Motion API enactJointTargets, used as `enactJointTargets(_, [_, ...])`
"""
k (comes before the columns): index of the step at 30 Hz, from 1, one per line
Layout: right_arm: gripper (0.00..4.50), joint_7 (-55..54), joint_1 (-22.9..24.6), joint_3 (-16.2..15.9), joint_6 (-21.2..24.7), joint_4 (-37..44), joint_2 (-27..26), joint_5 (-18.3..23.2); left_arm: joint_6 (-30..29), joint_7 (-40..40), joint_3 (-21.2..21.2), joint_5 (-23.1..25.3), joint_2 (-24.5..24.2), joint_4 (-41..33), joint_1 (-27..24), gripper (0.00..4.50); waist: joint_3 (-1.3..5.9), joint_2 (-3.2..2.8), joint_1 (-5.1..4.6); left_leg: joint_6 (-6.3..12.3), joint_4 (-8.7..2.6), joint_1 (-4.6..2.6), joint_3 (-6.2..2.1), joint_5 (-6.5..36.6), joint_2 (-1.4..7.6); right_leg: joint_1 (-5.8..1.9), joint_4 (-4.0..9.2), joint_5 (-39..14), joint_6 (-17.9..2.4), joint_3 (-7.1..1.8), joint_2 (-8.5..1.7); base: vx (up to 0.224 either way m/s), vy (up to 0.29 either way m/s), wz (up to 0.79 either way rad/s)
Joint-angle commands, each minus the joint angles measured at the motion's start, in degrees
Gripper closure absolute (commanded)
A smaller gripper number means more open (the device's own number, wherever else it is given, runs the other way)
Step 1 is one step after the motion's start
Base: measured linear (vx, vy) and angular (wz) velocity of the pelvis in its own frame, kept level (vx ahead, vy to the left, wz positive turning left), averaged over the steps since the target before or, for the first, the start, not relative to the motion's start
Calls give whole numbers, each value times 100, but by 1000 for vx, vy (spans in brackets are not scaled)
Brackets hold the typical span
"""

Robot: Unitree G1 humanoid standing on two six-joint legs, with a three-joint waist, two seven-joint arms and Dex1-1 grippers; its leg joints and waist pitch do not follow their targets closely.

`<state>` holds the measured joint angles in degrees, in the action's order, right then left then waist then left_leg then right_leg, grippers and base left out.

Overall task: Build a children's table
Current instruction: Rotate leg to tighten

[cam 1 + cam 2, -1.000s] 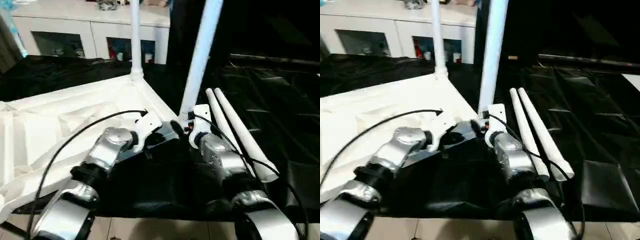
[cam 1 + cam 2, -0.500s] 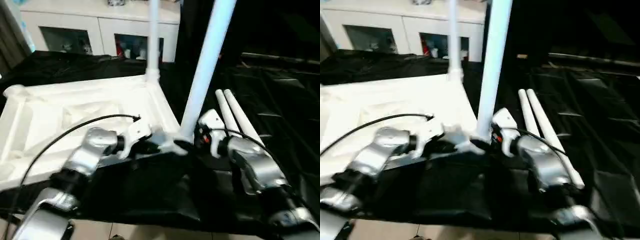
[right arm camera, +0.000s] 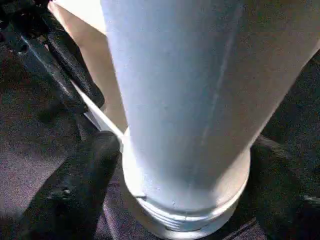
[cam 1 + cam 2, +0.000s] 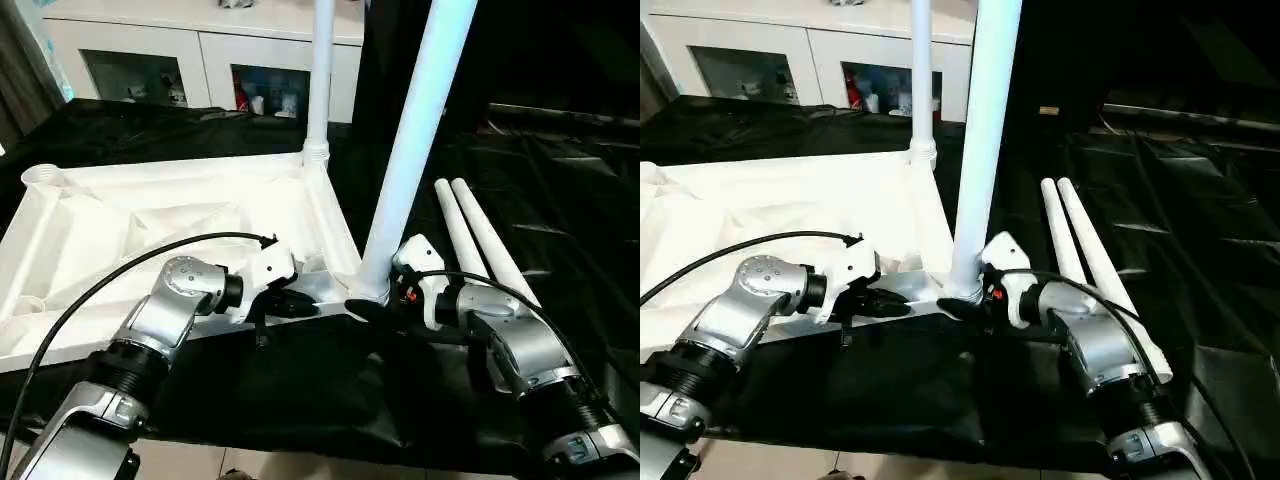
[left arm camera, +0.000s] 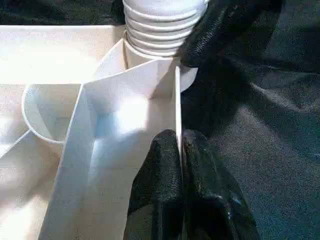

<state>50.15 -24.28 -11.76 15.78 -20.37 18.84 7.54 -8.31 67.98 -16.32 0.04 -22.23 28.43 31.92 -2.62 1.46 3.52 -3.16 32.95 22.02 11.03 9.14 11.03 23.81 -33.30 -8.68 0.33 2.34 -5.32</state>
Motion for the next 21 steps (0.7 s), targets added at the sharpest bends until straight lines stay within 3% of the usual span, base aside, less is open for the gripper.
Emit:
enactJointTargets(1, [114, -57, 2, 33, 74, 25, -28, 8, 33, 102, 22, -222, 75, -188, -31, 450, 368, 25, 0, 90, -386, -129, -54, 1520, 187, -252, 311, -1467, -1103, -155, -227, 0, 0, 0])
enactJointTargets(7, [166, -123, 52, 60, 97, 24, -104, 48, 33, 107, 23, -213, 76, -173, -36, 450, 376, 25, 3, 131, -368, -123, -44, 1418, 177, -262, 297, -1334, -1140, -156, -224, 0, 0, 0])
enactJointTargets(12, [176, -464, 131, 152, 87, -82, -289, 33, 45, -170, 43, -87, 130, -22, 21, 450, 374, 24, -2, 95, -371, -131, -47, 1485, 179, -253, 307, -1468, -1108, -156, -222, 0, 0, 0])
enactJointTargets(15, [177, -1103, 123, 348, 55, -366, -565, -17, 130, -731, 90, 140, 258, 299, 158, 450, 360, 18, -26, -18, -388, -141, -58, 1714, 173, -229, 346, -1820, -1018, -154, -226, 0, 0, 0])
enactJointTargets(16, [177, -2003, 92, 676, 54, -692, -962, -7, 196, -1136, 154, 219, 429, 550, 280, 450, 352, 9, -29, -57, -393, -153, -58, 1790, 171, -213, 368, -1934, -973, -158, -220, 0, 0, 0])
enactJointTargets(17, [177, -2127, 87, 726, 64, -736, -1021, 3, 206, -1193, 162, 229, 454, 580, 296, 450, 336, 3, -47, -156, -395, -176, -61, 1944, 154, -172, 395, -2191, -922, -157, -220, 0, 0, 0])
enactJointTargets(18, [178, -2256, 82, 778, 74, -781, -1082, 13, 215, -1252, 171, 240, 480, 610, 313, 450, 344, 11, -58, -188, -403, -166, -76, 2004, 152, -191, 398, -2312, -888, -150, -236, 0, 0, 0])
enactJointTargets(21, [178, -3256, -141, 947, -280, -1358, -1610, -107, 149, -1638, 203, 282, 726, 867, 501, 450, 329, -41, -114, -297, -418, -190, -111, 2424, 142, -139, 474, -2781, -697, -130, -230, 0, 0, 0])
